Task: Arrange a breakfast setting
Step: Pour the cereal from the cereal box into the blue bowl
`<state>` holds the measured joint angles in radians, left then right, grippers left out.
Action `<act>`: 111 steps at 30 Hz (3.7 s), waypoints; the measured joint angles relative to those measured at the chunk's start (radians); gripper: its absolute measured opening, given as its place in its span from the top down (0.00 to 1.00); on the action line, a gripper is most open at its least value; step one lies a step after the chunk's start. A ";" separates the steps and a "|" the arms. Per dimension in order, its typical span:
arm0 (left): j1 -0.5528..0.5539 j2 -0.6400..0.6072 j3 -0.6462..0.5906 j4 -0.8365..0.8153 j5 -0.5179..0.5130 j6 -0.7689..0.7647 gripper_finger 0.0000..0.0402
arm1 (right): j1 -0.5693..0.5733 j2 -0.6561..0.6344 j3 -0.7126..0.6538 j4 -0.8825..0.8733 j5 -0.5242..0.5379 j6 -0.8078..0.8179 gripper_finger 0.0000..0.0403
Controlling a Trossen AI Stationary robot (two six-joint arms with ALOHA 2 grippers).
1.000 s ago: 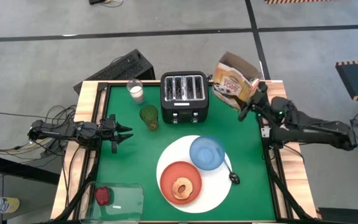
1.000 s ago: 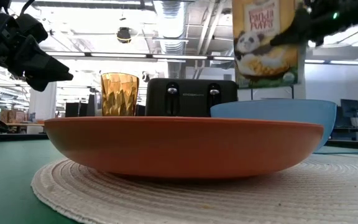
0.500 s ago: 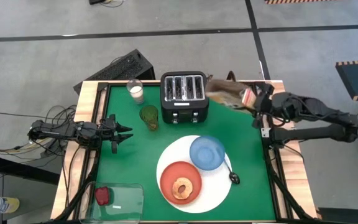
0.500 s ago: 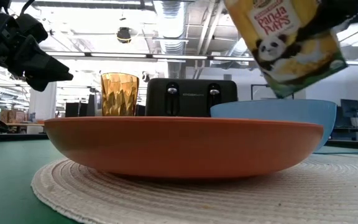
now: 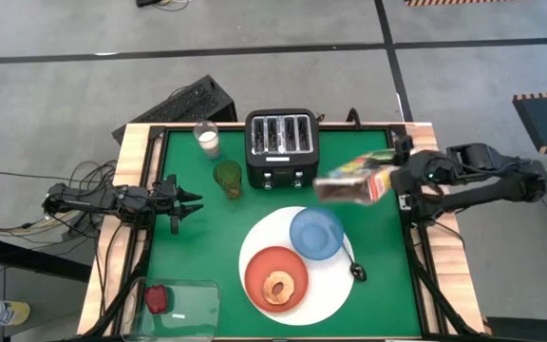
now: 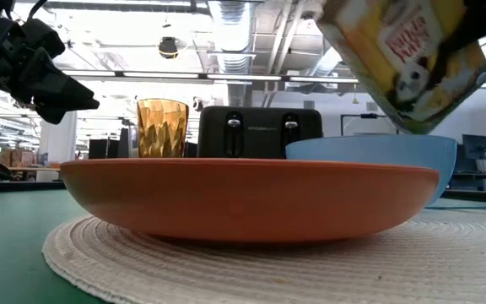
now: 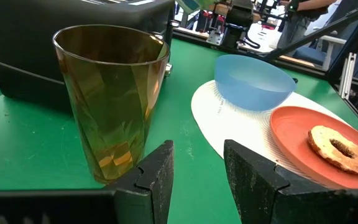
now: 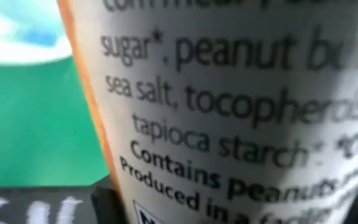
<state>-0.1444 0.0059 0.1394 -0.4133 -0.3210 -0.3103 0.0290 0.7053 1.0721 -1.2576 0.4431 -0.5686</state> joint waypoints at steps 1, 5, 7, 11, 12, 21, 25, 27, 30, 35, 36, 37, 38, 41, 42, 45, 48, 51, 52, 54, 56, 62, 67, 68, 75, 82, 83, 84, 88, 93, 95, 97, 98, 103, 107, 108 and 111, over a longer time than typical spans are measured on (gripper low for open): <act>0.000 0.000 0.000 0.000 0.000 0.000 0.68 | 0.010 0.010 0.002 -0.025 0.000 -0.030 0.51; 0.000 0.000 0.000 0.000 0.000 0.000 0.68 | 0.044 0.055 0.002 -0.093 0.035 -0.089 0.51; 0.000 0.000 0.000 0.000 0.000 0.000 0.68 | 0.060 0.079 0.002 -0.118 0.069 -0.104 0.51; 0.000 0.000 0.000 0.000 0.000 0.000 0.68 | 0.094 0.122 0.002 -0.149 0.136 -0.122 0.51; 0.000 0.000 0.000 0.000 0.000 0.000 0.68 | 0.104 0.133 0.002 -0.153 0.142 -0.124 0.51; 0.000 0.000 0.000 0.000 0.000 0.000 0.68 | 0.211 0.201 0.002 -0.157 0.200 -0.125 0.51; 0.000 0.000 0.000 0.000 0.000 0.000 0.68 | 0.255 0.232 0.002 -0.170 0.259 -0.169 0.51; 0.000 0.000 0.000 0.000 0.000 0.000 0.68 | 0.271 0.248 0.002 -0.170 0.277 -0.183 0.51; 0.000 0.000 0.000 0.000 0.000 0.000 0.68 | 0.289 0.274 0.002 -0.170 0.297 -0.189 0.51; 0.000 0.000 0.000 0.000 0.000 0.000 0.68 | 0.314 0.314 0.002 -0.170 0.359 -0.202 0.51; 0.000 0.000 0.000 0.000 0.000 0.000 0.68 | 0.319 0.320 0.002 -0.170 0.371 -0.203 0.51; 0.000 0.000 0.000 0.000 0.000 0.000 0.68 | 0.321 0.326 0.002 -0.170 0.375 -0.203 0.51; 0.000 0.000 0.000 0.000 0.000 0.000 0.68 | 0.324 0.331 0.002 -0.170 0.374 -0.203 0.51; 0.000 0.000 0.000 0.000 0.000 0.000 0.68 | 0.323 0.337 0.002 -0.170 0.373 -0.203 0.51; 0.000 0.000 0.000 0.000 0.000 0.000 0.68 | 0.323 0.337 0.002 -0.170 0.373 -0.203 0.51; 0.000 0.000 0.000 0.000 0.000 0.000 0.68 | 0.324 0.337 0.002 -0.170 0.376 -0.207 0.51; 0.000 0.000 0.000 0.000 0.000 0.000 0.68 | 0.337 0.337 0.002 -0.168 0.411 -0.243 0.51; 0.000 0.000 0.000 0.000 0.000 0.000 0.68 | 0.346 0.337 0.002 -0.159 0.419 -0.239 0.51; 0.000 0.000 0.000 0.000 0.000 0.000 0.68 | 0.346 0.337 0.002 -0.159 0.414 -0.236 0.51; 0.000 0.000 0.000 0.000 0.000 0.000 0.68 | 0.344 0.337 0.002 -0.159 0.412 -0.236 0.51; 0.000 0.000 0.000 0.000 0.000 0.000 0.68 | 0.344 0.337 0.002 -0.159 0.418 -0.247 0.51; 0.000 0.000 0.000 0.000 0.000 0.000 0.68 | 0.344 0.337 0.002 -0.162 0.419 -0.252 0.51; 0.000 0.000 0.000 0.000 0.000 0.000 0.68 | 0.337 0.337 0.002 -0.162 0.426 -0.277 0.51; 0.000 0.000 0.000 0.000 0.000 0.000 0.68 | 0.342 0.337 0.002 -0.162 0.427 -0.277 0.51; 0.000 0.000 0.000 0.000 0.000 0.000 0.68 | 0.336 0.337 0.002 -0.158 0.436 -0.294 0.51; 0.000 0.000 0.000 0.000 0.000 0.000 0.68 | 0.323 0.337 0.002 -0.156 0.437 -0.303 0.51; 0.000 0.000 0.000 0.000 0.000 0.000 0.68 | 0.323 0.337 0.002 -0.156 0.441 -0.303 0.51; 0.000 0.000 0.000 0.000 0.000 0.000 0.68 | 0.325 0.337 0.002 -0.156 0.443 -0.304 0.51; 0.000 0.000 0.000 0.000 0.000 0.000 0.68 | 0.319 0.344 0.002 -0.147 0.428 -0.305 0.51; 0.000 0.000 0.000 0.000 0.000 0.000 0.68 | 0.337 0.342 0.002 -0.148 0.445 -0.305 0.51; 0.000 0.000 0.000 0.000 0.000 0.000 0.68 | 0.345 0.342 0.002 -0.143 0.443 -0.305 0.51; 0.000 0.000 0.000 0.000 0.000 0.000 0.68 | 0.335 0.343 0.002 -0.145 0.444 -0.305 0.51; 0.000 0.000 0.000 0.000 0.000 0.000 0.68 | 0.333 0.343 0.002 -0.145 0.446 -0.305 0.51; 0.000 0.000 0.000 0.000 0.000 0.000 0.68 | 0.343 0.343 0.002 -0.146 0.444 -0.307 0.51; 0.000 0.000 0.000 0.000 0.000 0.000 0.68 | 0.324 0.343 0.002 -0.142 0.452 -0.327 0.51; 0.000 0.000 0.000 0.000 0.000 0.000 0.68 | 0.329 0.343 0.002 -0.141 0.454 -0.328 0.51; 0.000 0.000 0.000 0.000 0.000 0.000 0.68 | 0.334 0.351 0.002 -0.133 0.442 -0.330 0.51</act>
<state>-0.1445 0.0058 0.1394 -0.4129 -0.3210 -0.3103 0.3634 1.0559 1.0739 -1.3902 0.8855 -0.8989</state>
